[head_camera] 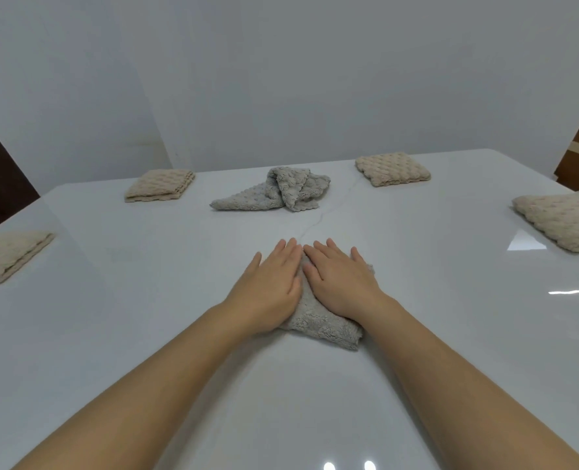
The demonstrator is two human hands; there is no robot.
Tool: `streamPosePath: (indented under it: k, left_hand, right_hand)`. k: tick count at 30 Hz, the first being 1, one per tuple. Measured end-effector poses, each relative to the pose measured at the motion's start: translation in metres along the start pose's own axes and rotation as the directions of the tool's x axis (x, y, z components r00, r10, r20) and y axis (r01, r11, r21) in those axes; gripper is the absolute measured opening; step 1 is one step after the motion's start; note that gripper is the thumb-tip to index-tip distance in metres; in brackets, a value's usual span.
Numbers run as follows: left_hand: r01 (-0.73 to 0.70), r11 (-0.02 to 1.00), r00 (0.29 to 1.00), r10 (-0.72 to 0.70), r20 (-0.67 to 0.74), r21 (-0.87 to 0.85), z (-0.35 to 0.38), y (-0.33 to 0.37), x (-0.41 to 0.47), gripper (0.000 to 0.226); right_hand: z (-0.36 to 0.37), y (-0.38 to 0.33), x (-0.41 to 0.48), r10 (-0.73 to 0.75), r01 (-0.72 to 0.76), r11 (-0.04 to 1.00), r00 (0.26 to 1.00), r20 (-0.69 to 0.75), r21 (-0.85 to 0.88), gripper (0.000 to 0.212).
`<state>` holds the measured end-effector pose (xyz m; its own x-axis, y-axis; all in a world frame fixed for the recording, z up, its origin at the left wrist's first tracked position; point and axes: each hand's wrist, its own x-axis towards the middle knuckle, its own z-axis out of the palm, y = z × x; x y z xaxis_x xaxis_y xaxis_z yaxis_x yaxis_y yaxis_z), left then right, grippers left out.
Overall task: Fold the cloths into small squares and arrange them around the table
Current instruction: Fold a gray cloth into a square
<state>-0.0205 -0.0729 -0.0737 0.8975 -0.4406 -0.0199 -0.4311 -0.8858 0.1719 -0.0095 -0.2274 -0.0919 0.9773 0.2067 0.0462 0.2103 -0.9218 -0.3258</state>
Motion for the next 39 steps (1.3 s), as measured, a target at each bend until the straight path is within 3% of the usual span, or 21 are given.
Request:
streamPosePath:
  k: [8,12,15,17,20,24,26,27,29,30,32,34,39]
  left_hand:
    - [0.116,0.992,0.991,-0.119,0.054,0.056,0.013,0.003,-0.006,0.057]
    - [0.2,0.978,0.978,-0.203,0.047,0.067,0.014,0.003,-0.017,0.058]
    - [0.295,0.954,0.955,-0.296,0.022,0.048,0.004,-0.002,-0.022,0.06]
    - [0.281,0.96,0.96,-0.281,-0.004,-0.021,-0.003,-0.005,-0.016,0.061]
    - [0.183,0.981,0.983,-0.184,-0.013,-0.065,0.002,-0.005,-0.009,0.061]
    - [0.193,0.976,0.98,-0.196,-0.021,-0.104,0.016,-0.008,-0.012,0.059]
    - [0.195,0.972,0.979,-0.201,-0.032,-0.129,0.017,-0.008,-0.013,0.059]
    - [0.194,0.97,0.979,-0.202,-0.041,-0.145,0.017,-0.009,-0.013,0.058]
    - [0.195,0.967,0.977,-0.207,-0.06,-0.163,0.019,-0.009,-0.013,0.058]
    - [0.199,0.966,0.975,-0.212,-0.064,-0.162,0.02,-0.009,-0.013,0.059]
    - [0.214,0.968,0.973,-0.223,-0.053,-0.134,0.02,-0.009,-0.013,0.059]
    - [0.223,0.971,0.974,-0.225,-0.022,-0.083,0.018,-0.008,-0.012,0.059]
    - [0.242,0.97,0.966,-0.24,0.098,-0.011,0.011,-0.006,-0.007,0.059]
  right_hand:
    - [0.0,0.014,-0.005,0.192,-0.192,0.981,0.981,-0.018,-0.004,0.054]
    - [0.004,0.004,0.003,0.047,-0.04,0.998,0.99,-0.134,0.053,0.042]
    - [0.004,-0.003,0.014,-0.072,0.087,0.981,0.993,-0.091,0.174,0.042]
    - [0.001,-0.008,0.018,-0.111,0.132,0.948,0.99,-0.085,0.289,0.042]
    - [-0.009,-0.008,0.016,-0.027,0.101,0.873,0.987,-0.159,0.477,0.04]
    - [-0.027,0.018,-0.004,0.18,-0.037,0.811,0.966,-0.188,0.583,0.039]
    - [-0.036,0.029,-0.018,0.286,-0.133,0.677,0.954,-0.092,0.724,0.032]
    - [-0.04,0.032,-0.025,0.315,-0.204,0.558,0.949,0.021,0.804,0.026]
    - [-0.046,0.032,-0.036,0.235,-0.378,0.304,0.919,0.316,0.875,0.016]
    - [-0.049,0.031,-0.041,0.152,-0.471,0.253,0.882,0.446,0.845,0.015]
    - [-0.052,0.027,-0.048,0.003,-0.59,0.271,0.791,0.612,0.761,0.022]
    - [-0.054,0.023,-0.049,-0.072,-0.602,0.328,0.752,0.655,0.727,0.026]
    - [-0.056,0.01,-0.045,-0.197,-0.414,0.463,0.814,0.547,0.784,0.011]
